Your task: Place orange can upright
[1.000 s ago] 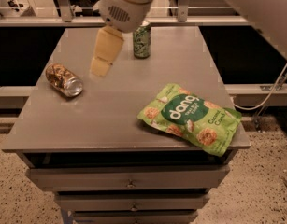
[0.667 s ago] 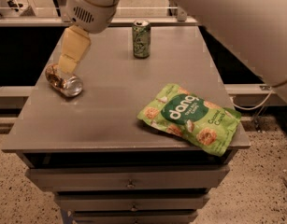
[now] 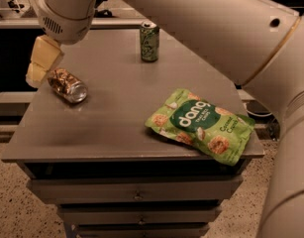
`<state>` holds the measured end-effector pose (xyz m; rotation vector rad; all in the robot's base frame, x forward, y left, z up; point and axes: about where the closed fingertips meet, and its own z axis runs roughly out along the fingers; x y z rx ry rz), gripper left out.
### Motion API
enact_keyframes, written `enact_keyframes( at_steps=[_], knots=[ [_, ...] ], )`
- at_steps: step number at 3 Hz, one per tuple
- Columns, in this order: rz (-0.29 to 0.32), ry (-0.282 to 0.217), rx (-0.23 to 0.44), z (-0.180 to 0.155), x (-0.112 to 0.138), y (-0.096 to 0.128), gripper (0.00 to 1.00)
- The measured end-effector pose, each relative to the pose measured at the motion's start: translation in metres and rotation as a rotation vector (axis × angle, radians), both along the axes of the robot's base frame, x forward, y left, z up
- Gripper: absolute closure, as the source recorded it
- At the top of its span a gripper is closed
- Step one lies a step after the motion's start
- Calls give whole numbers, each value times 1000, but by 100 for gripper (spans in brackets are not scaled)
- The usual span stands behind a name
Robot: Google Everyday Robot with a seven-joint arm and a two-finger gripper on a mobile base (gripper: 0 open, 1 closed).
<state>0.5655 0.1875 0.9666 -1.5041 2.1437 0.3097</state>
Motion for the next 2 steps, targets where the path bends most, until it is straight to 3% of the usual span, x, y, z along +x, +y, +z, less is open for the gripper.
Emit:
enact_keyframes(
  at_steps=[2],
  knots=[
    [1,-2,29,-14,5,10,0]
  ],
)
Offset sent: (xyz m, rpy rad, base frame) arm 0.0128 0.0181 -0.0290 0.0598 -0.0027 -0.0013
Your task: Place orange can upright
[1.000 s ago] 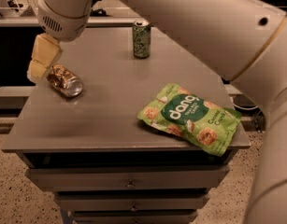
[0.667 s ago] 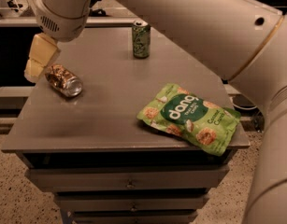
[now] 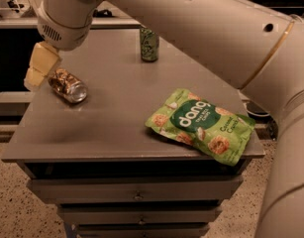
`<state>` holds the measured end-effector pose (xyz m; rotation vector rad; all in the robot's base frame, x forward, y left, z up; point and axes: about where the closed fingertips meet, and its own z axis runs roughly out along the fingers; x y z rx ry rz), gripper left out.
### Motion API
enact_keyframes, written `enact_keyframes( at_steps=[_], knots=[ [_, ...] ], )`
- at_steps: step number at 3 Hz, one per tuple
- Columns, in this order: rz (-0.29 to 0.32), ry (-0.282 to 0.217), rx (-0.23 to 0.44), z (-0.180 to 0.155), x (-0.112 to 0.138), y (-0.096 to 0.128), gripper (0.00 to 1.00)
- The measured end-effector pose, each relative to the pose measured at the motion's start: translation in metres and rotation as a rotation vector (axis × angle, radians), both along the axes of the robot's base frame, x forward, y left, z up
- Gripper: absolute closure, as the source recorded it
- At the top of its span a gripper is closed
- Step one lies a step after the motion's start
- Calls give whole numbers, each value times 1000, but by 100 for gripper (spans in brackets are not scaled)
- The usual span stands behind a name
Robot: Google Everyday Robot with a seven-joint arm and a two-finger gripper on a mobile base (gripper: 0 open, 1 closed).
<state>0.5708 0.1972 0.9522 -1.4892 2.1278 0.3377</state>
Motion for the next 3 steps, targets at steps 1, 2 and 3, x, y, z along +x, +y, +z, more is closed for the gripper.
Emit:
enact_keyframes(
  at_steps=[1,2,3],
  knots=[
    [-17,6,14,-26,16,21,0],
    [-53,17,14,-51,32,39,0],
    [-95,38,-1,-69,41,53,0]
  ],
)
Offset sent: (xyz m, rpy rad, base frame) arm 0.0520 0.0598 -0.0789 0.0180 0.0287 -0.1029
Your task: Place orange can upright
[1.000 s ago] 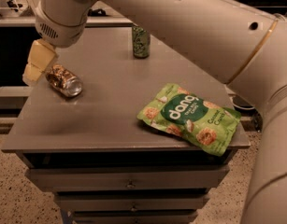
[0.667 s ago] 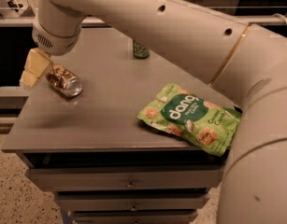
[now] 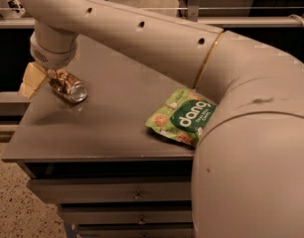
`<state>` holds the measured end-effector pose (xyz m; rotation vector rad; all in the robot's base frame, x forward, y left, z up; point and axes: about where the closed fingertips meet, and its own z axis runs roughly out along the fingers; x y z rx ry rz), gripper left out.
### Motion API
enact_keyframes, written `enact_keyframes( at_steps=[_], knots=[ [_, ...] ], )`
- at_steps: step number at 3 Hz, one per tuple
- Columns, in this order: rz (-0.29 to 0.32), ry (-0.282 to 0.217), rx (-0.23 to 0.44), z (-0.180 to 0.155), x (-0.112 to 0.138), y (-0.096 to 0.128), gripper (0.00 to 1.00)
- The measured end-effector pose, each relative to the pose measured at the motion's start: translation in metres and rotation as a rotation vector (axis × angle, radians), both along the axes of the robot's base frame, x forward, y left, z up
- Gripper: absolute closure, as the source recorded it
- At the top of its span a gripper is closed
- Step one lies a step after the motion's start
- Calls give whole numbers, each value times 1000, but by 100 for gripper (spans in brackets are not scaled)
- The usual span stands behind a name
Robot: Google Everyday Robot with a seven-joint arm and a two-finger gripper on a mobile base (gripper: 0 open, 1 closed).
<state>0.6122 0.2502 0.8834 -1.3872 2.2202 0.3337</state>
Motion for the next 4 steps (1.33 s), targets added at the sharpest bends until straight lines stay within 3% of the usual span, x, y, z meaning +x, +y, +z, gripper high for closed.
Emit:
enact_keyframes(
  at_steps=[2,3,4],
  knots=[
    [-85,46,-59,-37,18,16,0],
    [-132,50,-85,-46,29,15,15],
    [-170,31,-94,-43,41,10,40]
  ],
)
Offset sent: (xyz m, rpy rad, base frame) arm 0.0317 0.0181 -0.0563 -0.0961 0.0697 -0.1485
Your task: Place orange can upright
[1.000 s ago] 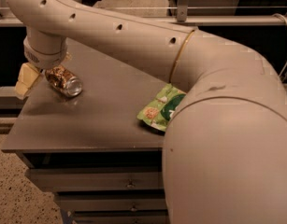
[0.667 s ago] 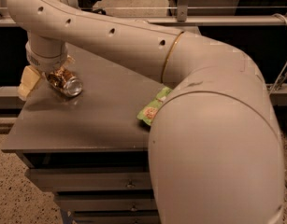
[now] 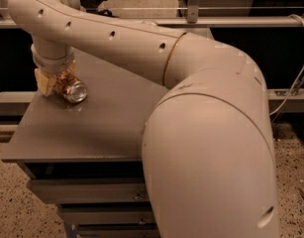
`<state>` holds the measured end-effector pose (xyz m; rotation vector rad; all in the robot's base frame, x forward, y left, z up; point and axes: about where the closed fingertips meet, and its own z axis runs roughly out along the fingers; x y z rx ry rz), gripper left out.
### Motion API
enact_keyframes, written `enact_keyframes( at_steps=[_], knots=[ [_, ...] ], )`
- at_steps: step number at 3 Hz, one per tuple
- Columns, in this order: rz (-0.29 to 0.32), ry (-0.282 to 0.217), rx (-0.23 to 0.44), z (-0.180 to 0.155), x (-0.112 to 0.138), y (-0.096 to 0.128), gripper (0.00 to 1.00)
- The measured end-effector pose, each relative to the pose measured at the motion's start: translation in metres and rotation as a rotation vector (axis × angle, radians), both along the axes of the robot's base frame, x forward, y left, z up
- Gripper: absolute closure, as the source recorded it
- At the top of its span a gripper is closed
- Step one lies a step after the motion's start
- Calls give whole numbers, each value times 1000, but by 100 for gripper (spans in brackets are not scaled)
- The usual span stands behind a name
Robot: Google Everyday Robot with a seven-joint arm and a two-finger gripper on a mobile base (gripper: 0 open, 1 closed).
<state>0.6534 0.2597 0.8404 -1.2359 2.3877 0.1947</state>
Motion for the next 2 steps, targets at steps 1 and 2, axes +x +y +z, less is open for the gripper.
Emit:
enact_keyframes(
  at_steps=[1,2],
  knots=[
    [-13,-36,22,15,7,-5,62],
    [18,-70,115,34,5,-8,86]
  ],
)
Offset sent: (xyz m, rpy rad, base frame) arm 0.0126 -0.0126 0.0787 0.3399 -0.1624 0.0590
